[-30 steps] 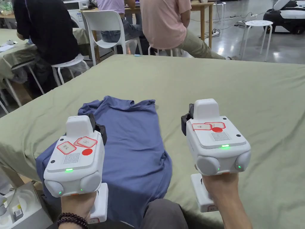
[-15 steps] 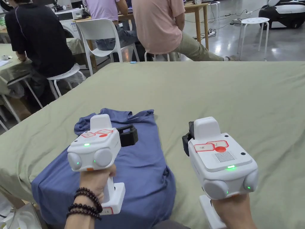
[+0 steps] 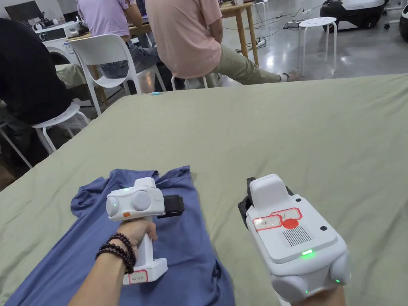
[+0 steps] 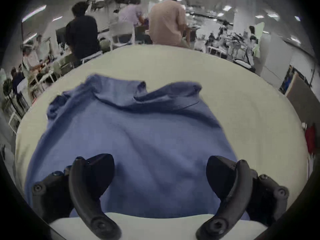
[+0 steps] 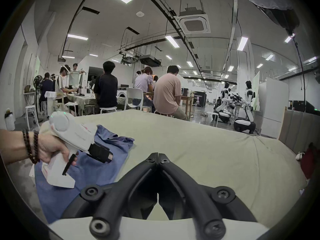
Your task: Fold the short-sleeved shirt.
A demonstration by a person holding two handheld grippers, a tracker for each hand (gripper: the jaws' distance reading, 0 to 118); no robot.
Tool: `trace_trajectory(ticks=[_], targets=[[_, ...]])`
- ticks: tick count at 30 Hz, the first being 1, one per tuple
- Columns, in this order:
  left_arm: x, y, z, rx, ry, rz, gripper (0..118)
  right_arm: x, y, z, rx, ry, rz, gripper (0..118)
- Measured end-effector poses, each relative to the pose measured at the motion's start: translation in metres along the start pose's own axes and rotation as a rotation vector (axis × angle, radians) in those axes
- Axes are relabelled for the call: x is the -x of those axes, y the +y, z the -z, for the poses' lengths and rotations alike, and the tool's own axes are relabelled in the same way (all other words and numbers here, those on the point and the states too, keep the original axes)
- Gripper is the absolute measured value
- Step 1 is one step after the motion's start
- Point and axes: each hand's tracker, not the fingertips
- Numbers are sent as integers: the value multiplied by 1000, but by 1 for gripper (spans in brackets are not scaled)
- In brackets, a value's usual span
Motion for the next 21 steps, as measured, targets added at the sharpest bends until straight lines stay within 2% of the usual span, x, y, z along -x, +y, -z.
trace_trajectory(ticks=[2, 4, 5, 6, 7, 8, 10, 11, 14, 18, 21], targets=[[-10, -6, 1, 36, 10, 33, 107, -3, -5, 1, 11, 9, 2, 0], [-11, 7, -8, 62, 13, 41, 68, -6, -12, 1, 26, 3, -12, 0], [-18, 6, -28, 46, 13, 33, 36, -8, -14, 1, 34, 3, -12, 0], [-20, 7, -37, -10, 38, 22, 36, -10, -16, 0, 42, 2, -7, 0], [-20, 7, -43, -20, 86, 20, 24, -11, -16, -1, 51, -2, 1, 0], [-19, 6, -48, -23, 93, -9, 2, -12, -17, -3, 57, -6, 12, 0], [-13, 10, -59, -23, 42, -86, 3, -14, -17, -8, 51, -16, 22, 0], [-15, 10, -67, -41, 54, -79, 3, -15, -15, -11, 42, -28, 26, 0], [-20, 28, -84, -109, 61, 57, 3, -23, -12, -21, 27, -24, 29, 0], [-39, 67, -124, -182, -35, 14, 3, -39, -8, -39, 17, -75, 18, 0], [-79, 88, -159, -291, -149, 95, 3, -57, -8, -59, 8, -107, 47, 0]])
